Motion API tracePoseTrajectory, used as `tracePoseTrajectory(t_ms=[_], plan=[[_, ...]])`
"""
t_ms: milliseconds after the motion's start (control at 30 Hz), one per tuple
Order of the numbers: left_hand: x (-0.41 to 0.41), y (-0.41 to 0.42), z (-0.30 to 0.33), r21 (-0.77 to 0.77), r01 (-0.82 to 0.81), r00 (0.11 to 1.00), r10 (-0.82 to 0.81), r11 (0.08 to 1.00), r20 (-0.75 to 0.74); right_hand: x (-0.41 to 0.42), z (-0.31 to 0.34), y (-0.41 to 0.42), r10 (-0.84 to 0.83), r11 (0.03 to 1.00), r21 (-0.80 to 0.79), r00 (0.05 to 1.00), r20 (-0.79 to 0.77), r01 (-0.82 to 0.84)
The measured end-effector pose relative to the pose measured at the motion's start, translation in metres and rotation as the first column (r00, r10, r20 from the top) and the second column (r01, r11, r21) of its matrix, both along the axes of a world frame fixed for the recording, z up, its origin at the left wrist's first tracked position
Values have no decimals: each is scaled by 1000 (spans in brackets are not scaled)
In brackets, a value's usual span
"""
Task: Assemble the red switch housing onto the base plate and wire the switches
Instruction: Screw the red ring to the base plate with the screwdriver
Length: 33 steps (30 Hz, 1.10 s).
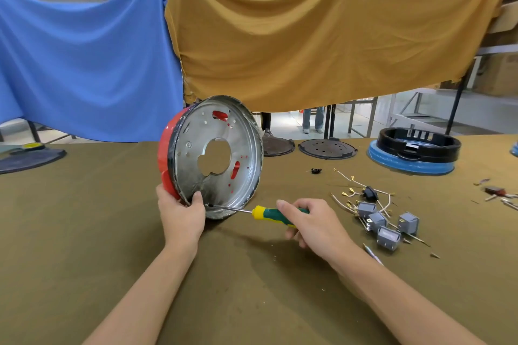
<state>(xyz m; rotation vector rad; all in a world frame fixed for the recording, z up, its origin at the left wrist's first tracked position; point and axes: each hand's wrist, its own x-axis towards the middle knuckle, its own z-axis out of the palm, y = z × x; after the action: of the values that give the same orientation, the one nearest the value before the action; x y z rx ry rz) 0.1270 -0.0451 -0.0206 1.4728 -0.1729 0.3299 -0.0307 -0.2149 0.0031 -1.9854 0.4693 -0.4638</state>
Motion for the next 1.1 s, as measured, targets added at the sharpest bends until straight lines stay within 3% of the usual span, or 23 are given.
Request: tracePoseTrajectory(t_ms=[233, 400, 567, 867, 1100], plan=[[-1, -1, 0, 2, -19, 1000, 19, 1000, -2, 1, 5, -4, 56, 995, 71, 985, 161, -68], [-1, 0, -1, 19, -31, 999, 31, 999, -12, 1, 3, -6, -45, 998, -36, 991, 129, 50], [0, 1, -1, 28, -29, 1000, 30, 999, -7, 2, -1, 0, -3, 999, -54, 999, 33, 5], [-1, 1, 0, 1, -9, 999, 9, 1000, -33, 4, 2, -6, 21, 996, 79, 978, 208, -38], [-1, 1, 0, 90, -7, 1000, 9, 996, -19, 3, 0, -1, -11, 999, -35, 997, 71, 13]])
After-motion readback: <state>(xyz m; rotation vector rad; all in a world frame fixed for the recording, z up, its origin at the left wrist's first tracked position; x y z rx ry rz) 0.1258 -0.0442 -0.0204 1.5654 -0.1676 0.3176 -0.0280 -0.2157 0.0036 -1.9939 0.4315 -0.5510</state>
